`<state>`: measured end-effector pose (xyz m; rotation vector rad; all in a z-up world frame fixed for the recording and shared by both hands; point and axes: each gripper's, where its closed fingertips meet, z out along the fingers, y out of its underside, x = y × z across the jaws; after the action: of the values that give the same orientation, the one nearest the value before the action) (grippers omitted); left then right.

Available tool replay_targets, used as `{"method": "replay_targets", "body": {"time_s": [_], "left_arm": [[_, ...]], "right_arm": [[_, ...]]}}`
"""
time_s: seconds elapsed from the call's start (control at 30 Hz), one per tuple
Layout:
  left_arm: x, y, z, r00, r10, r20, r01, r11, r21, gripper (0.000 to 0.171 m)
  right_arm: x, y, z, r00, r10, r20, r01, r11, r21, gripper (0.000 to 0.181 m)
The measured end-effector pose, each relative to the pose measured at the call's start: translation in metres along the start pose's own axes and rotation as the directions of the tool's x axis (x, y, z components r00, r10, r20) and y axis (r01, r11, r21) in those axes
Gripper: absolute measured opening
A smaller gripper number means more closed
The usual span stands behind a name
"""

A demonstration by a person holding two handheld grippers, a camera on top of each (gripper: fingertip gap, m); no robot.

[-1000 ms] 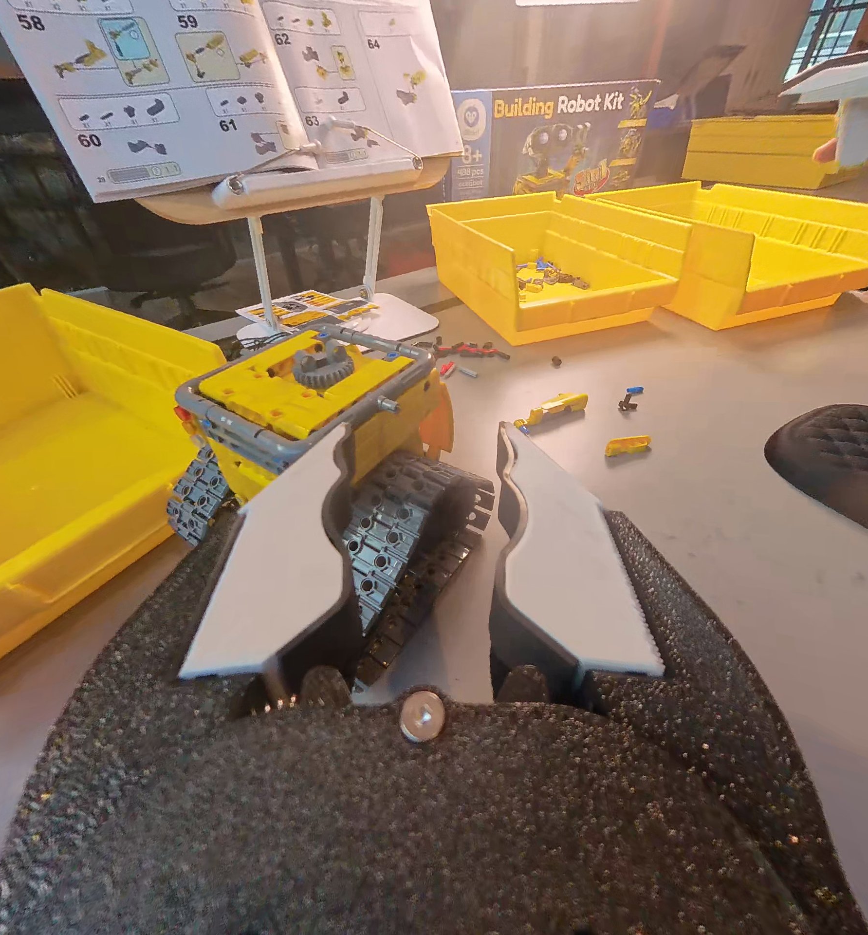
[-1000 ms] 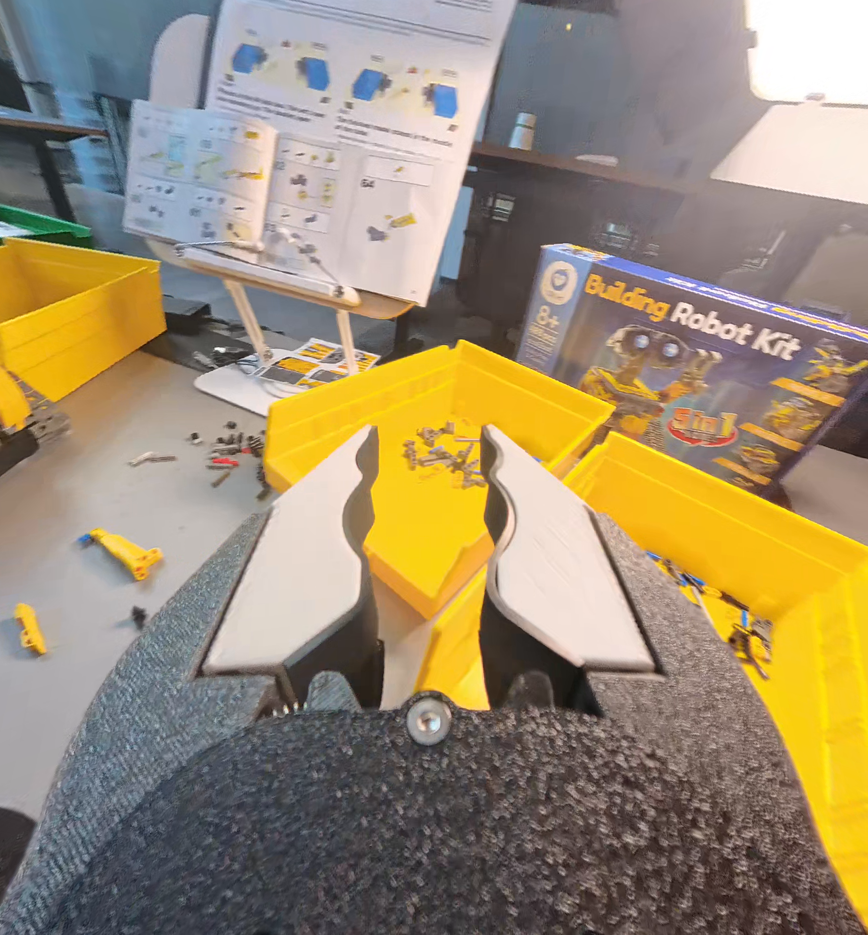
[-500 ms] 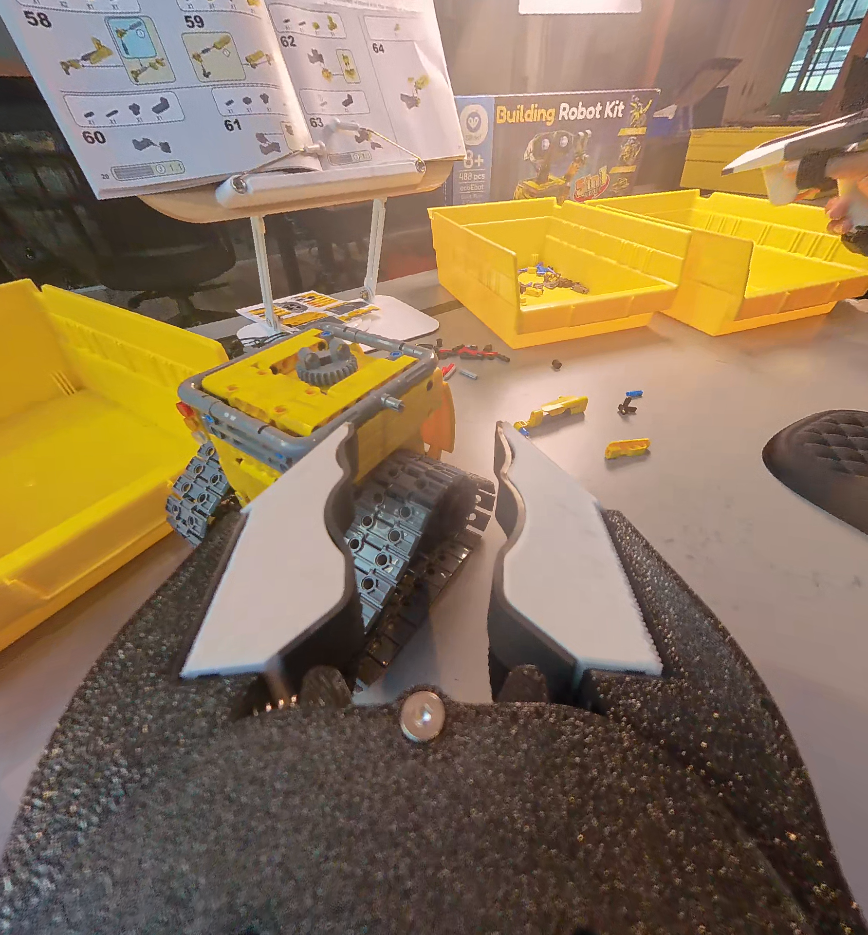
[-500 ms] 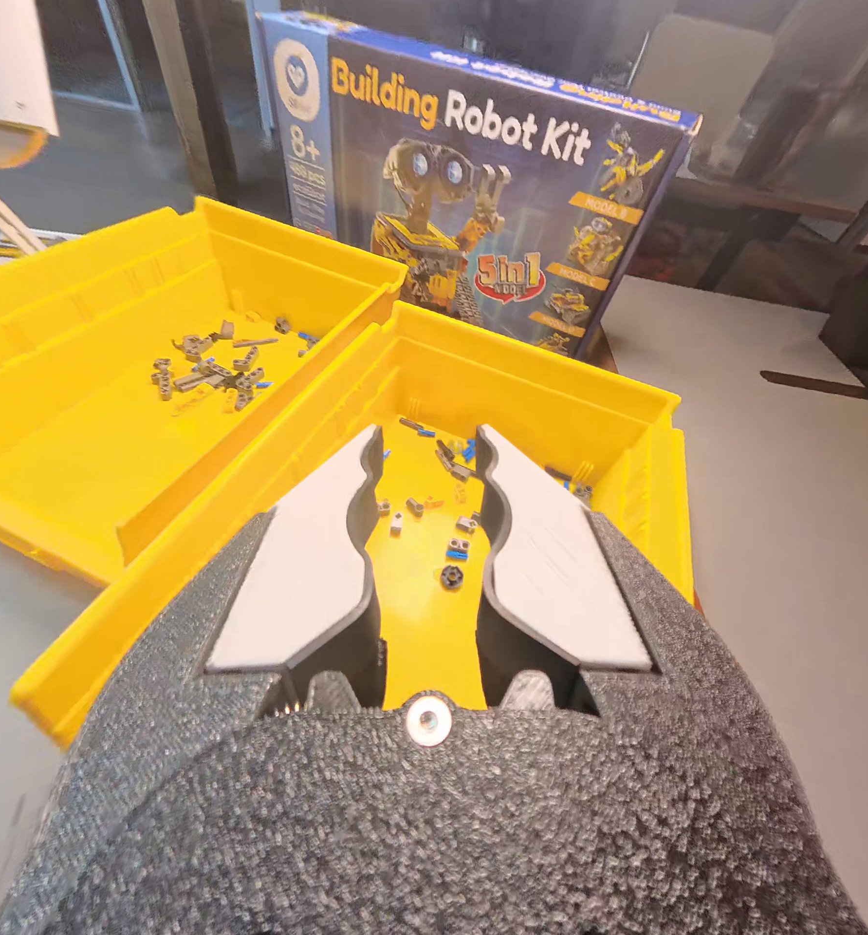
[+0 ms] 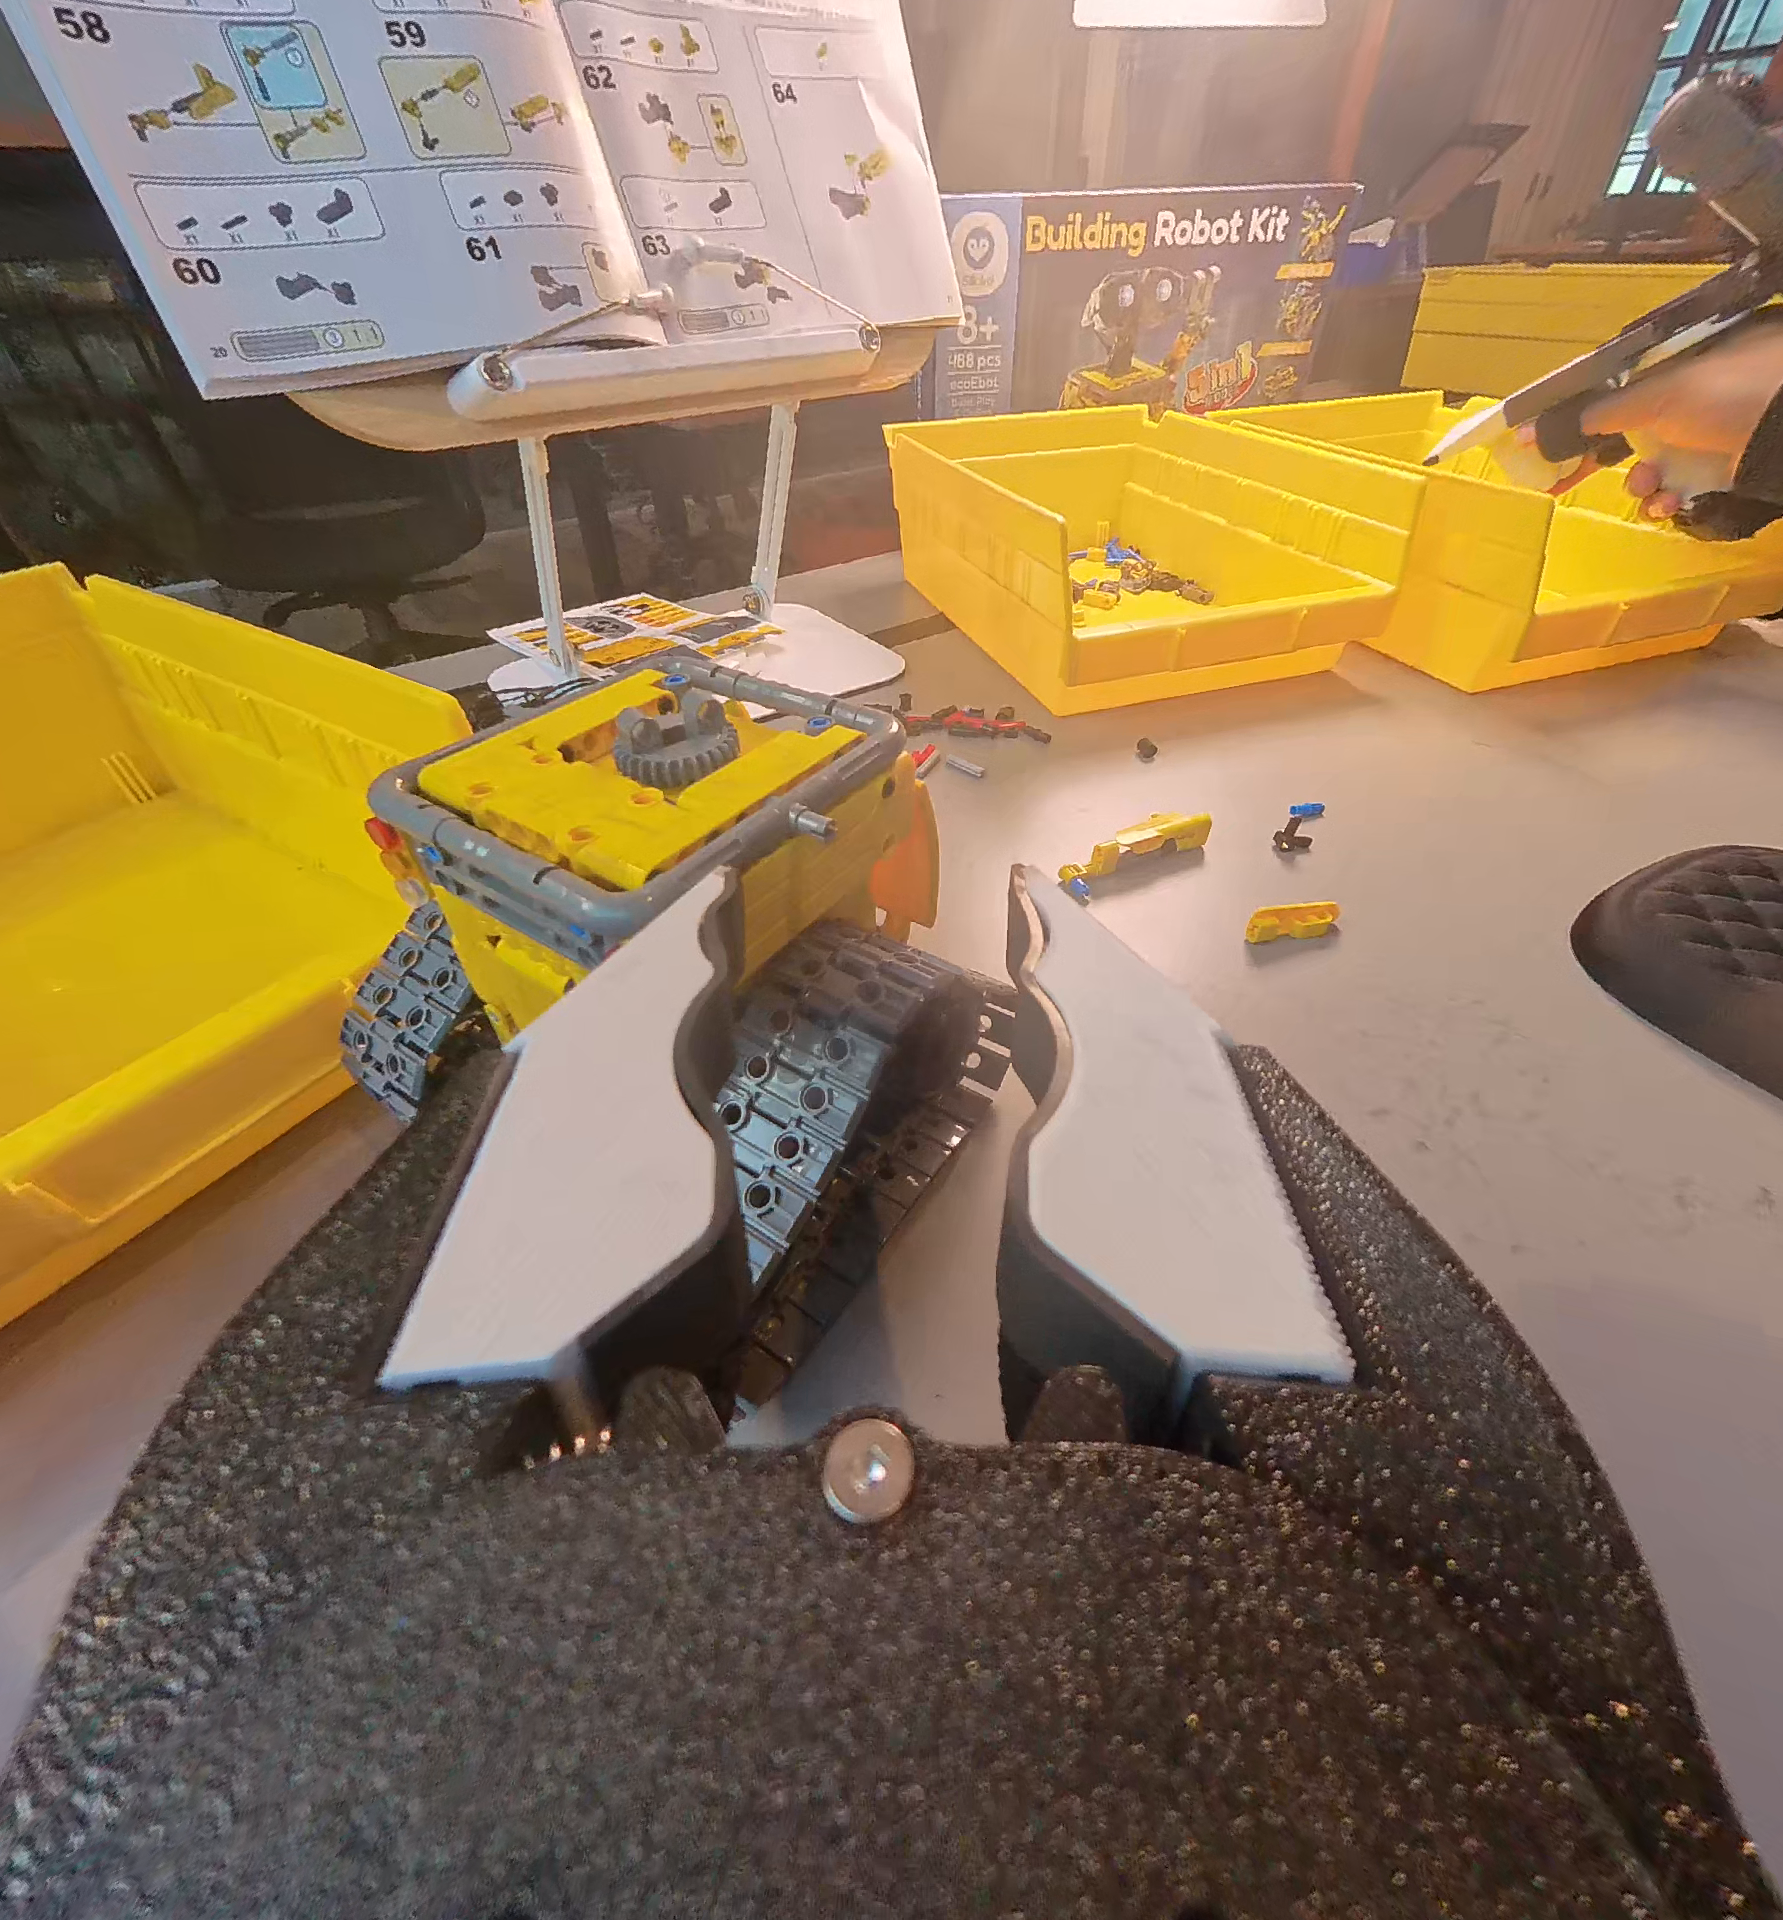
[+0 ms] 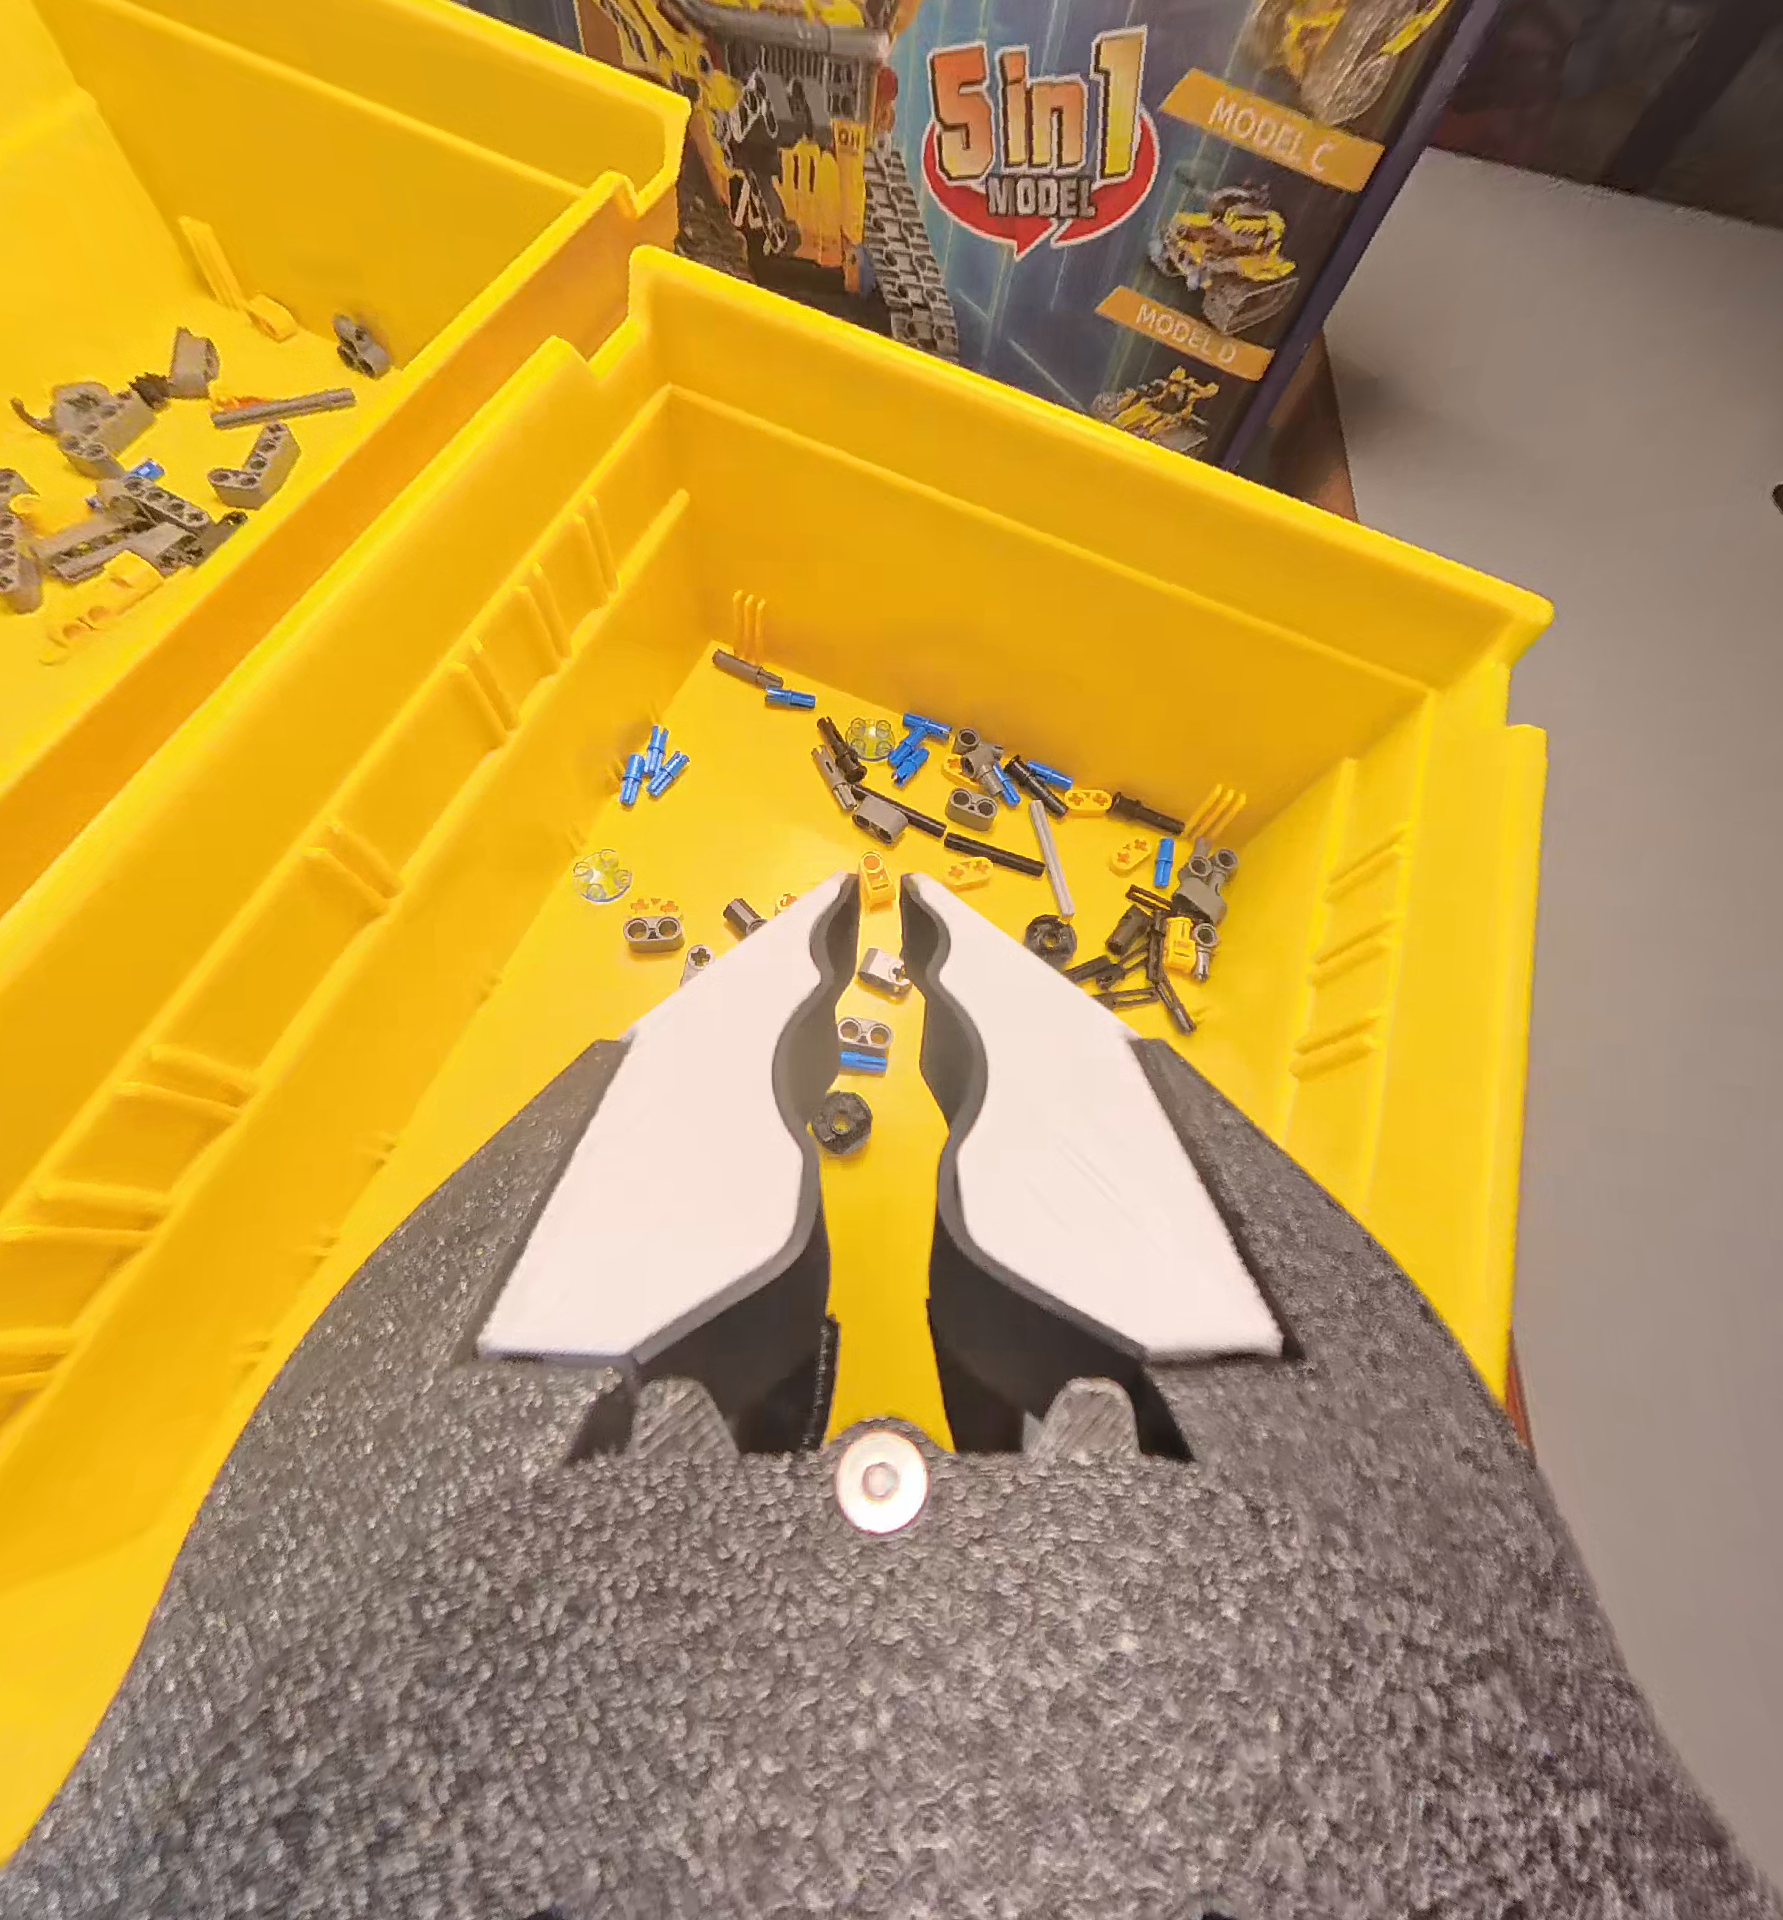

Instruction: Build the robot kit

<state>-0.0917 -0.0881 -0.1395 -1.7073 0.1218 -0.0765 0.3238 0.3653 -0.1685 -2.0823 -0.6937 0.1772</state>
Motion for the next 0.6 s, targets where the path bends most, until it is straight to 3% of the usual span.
{"method": "replay_targets", "body": {"time_s": [0.3,0.6], "left_arm": [[-0.001,0.001,0.001,1.000,0.020,0.024,-0.019,1.000,-0.009,0.047],[-0.003,0.002,0.001,0.999,0.033,0.043,-0.032,0.999,-0.011,0.045]], "right_arm": [[-0.020,0.024,0.048,0.974,0.131,0.186,-0.083,0.966,-0.245,0.018],[-0.025,0.040,0.061,0.963,0.173,0.208,-0.093,0.933,-0.349,0.015]]}}
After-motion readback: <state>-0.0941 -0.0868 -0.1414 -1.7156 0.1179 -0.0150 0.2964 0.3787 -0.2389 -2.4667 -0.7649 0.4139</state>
